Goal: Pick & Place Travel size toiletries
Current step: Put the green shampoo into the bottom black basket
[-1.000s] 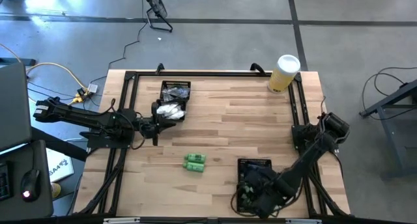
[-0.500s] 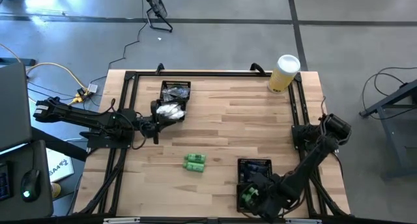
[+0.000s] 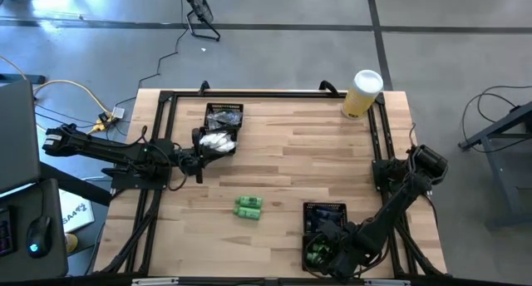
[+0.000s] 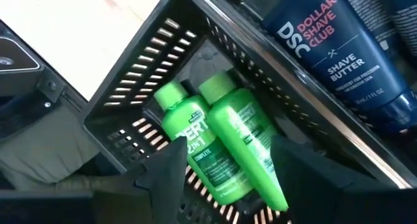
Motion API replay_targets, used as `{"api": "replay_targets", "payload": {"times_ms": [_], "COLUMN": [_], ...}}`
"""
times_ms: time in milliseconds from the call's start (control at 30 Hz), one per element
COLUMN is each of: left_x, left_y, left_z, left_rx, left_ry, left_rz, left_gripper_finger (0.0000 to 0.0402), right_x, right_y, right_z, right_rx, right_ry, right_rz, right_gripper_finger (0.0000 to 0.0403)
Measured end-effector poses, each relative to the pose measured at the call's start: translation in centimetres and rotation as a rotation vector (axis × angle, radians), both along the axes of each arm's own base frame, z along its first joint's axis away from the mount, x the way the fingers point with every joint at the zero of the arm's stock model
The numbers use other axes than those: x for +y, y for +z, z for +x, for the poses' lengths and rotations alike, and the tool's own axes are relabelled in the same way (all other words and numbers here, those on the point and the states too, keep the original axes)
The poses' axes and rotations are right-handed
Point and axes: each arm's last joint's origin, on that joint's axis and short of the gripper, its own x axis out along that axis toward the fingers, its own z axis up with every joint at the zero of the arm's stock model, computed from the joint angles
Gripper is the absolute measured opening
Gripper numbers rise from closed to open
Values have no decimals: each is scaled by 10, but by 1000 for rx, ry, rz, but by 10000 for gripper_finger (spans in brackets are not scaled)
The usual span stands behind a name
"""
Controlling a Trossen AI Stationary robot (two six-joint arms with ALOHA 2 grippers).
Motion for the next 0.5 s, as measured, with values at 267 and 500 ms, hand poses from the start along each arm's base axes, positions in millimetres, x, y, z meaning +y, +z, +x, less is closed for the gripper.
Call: {"api": "replay_targets", "payload": {"times_ms": [267,500], "left_x": [0,0], "left_y": [0,0], "left_z": [0,0], "left_rx": [3,6], "left_ry": [-1,-1], "left_rz": [17,15], "left_gripper_finger": [0,0], "right_x": [-9,-31], "right_y": [7,30], "right_z": [11,32], "right_rx": [-41,-192], "right_ry": [36,130], "right_rz": [4,0], "right_gripper_finger": [191,163]}}
